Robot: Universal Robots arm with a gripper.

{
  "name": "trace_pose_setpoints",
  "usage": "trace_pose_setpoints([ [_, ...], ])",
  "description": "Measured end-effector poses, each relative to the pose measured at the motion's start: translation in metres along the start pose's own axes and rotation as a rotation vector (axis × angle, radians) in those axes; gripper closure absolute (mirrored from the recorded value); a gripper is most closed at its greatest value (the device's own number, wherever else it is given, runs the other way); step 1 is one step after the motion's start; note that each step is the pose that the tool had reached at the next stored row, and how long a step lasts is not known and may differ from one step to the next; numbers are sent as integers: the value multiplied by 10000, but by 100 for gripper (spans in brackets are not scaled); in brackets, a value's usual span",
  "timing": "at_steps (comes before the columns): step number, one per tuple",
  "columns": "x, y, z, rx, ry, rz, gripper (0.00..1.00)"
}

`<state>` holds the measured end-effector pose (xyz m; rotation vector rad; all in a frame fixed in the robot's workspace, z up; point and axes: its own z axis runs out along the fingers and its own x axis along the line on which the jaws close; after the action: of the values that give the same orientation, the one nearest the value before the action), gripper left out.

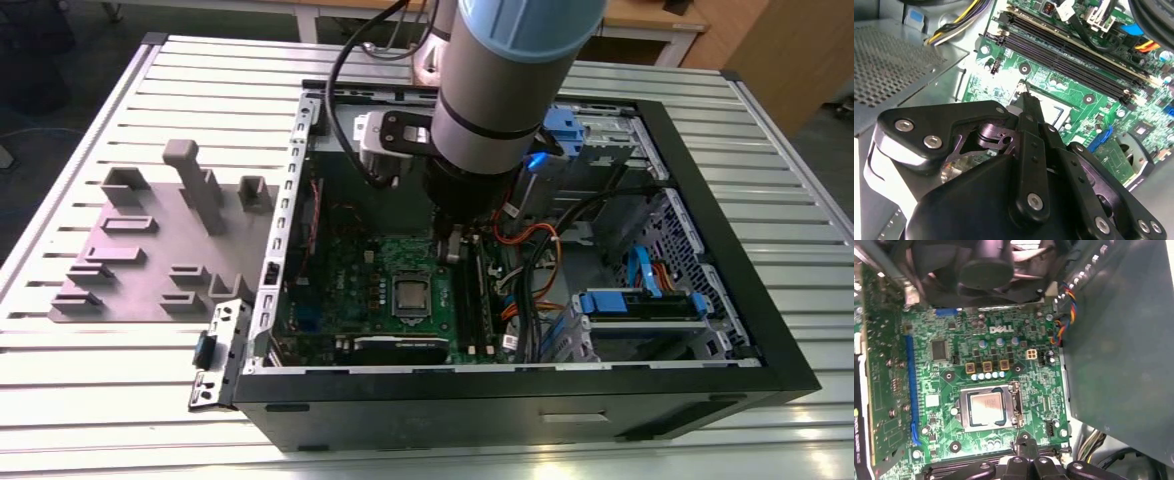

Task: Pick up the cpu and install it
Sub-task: 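Install the first cpu locking lever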

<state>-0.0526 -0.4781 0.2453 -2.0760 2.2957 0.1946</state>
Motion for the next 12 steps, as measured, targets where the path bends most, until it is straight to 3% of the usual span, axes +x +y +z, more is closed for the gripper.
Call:
trace_pose_setpoints([
  [12,0,-9,12,-10,7,-115,89],
])
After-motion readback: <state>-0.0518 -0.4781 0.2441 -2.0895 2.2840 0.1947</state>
